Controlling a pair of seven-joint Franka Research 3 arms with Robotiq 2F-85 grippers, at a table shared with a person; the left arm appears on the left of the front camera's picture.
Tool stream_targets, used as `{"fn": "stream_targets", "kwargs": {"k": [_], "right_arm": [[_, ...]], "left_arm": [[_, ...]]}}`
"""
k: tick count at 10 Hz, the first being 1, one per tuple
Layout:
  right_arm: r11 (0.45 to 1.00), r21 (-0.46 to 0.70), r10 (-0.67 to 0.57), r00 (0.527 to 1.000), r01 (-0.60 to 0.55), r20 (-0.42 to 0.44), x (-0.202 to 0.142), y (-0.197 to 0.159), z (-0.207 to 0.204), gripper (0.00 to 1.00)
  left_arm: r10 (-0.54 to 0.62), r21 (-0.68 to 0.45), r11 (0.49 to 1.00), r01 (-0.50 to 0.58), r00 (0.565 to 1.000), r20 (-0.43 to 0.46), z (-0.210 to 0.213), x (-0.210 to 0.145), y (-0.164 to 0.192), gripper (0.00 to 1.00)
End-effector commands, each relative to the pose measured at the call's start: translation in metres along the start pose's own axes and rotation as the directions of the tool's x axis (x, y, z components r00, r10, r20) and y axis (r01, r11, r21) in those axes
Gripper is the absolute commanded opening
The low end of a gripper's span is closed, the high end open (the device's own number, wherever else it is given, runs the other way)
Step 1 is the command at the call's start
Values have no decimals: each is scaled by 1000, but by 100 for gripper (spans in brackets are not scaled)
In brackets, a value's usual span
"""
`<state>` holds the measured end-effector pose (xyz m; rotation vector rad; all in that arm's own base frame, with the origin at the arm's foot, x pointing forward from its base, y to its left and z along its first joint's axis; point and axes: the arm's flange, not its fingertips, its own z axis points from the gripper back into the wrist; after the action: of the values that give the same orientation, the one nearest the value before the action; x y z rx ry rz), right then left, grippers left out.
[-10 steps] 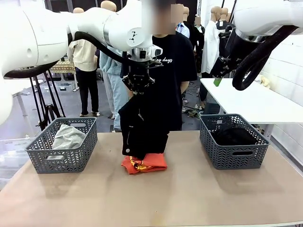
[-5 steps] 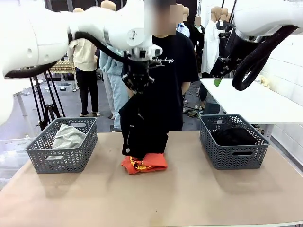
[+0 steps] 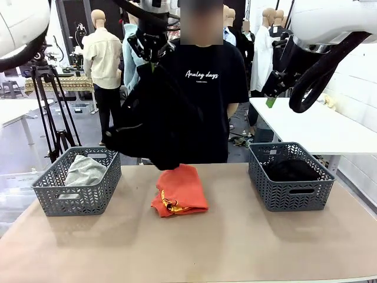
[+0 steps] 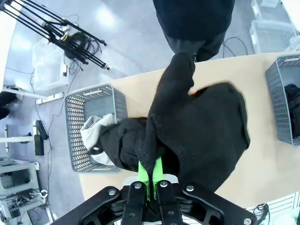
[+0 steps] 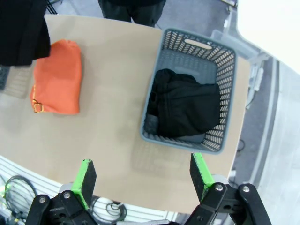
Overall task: Sort the tops and bottoms.
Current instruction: Lift clothes from the center of the table with your left hand, then sort the clothes according to human instructions.
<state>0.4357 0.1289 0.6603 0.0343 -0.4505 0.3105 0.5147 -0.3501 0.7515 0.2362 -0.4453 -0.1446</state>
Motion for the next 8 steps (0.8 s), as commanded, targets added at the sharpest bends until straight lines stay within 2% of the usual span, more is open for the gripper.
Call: {"fn": "stream_targets", "kwargs": {"k": [1, 8], "right_arm": [[1000, 0, -4, 1000, 4, -8, -2, 0, 0, 100], [1000, 0, -4, 1000, 4, -8, -2, 0, 0, 100]], "left_arm": [[9, 1, 1000, -9, 1000, -3, 3, -2, 8, 0], [9, 1, 1000, -9, 1000, -3, 3, -2, 8, 0]]}}
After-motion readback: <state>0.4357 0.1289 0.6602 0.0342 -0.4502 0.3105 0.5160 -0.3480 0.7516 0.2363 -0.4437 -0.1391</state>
